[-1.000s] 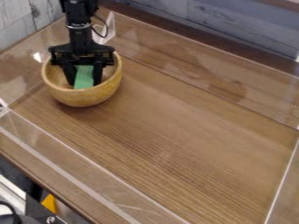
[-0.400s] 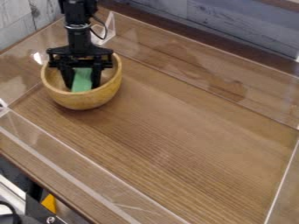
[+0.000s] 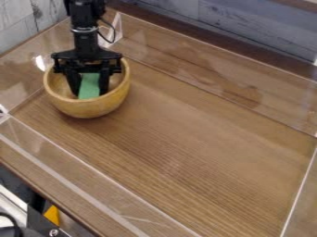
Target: Remove the green block from inside the brown bowl and put it on the table
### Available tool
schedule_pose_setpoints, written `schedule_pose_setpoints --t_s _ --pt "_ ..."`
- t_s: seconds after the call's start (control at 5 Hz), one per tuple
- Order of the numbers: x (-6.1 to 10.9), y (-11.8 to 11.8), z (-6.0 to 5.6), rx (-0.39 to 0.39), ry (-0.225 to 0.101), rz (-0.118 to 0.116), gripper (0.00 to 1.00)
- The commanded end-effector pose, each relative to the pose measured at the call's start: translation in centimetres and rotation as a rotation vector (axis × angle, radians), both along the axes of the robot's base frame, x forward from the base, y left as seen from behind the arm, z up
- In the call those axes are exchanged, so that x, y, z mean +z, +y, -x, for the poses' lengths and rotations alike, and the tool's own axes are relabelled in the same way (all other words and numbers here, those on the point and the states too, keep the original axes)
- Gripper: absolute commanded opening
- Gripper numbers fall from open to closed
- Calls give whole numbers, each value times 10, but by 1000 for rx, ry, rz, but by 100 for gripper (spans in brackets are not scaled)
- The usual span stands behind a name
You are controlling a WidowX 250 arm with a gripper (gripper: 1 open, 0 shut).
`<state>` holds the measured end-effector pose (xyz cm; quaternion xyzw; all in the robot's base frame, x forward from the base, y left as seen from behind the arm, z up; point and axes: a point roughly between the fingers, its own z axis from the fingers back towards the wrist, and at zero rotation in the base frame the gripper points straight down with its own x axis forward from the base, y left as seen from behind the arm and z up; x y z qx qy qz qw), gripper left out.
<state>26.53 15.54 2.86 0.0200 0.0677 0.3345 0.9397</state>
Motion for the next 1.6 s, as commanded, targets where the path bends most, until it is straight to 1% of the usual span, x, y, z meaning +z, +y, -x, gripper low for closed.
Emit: schedule_pose_setpoints --t_s 0.0,0.2,0.4,0.6,0.8,1.4 --pt "20 13 9 70 -58 -36 0" --pt "10 15 6 90 -60 -37 0" --pt "1 16 3 108 -61 -38 100" --pt "8 12 5 79 -64 -37 0" --pt "16 6 6 48 -66 -37 0" --pt "40 9 7 5 -72 -35 0"
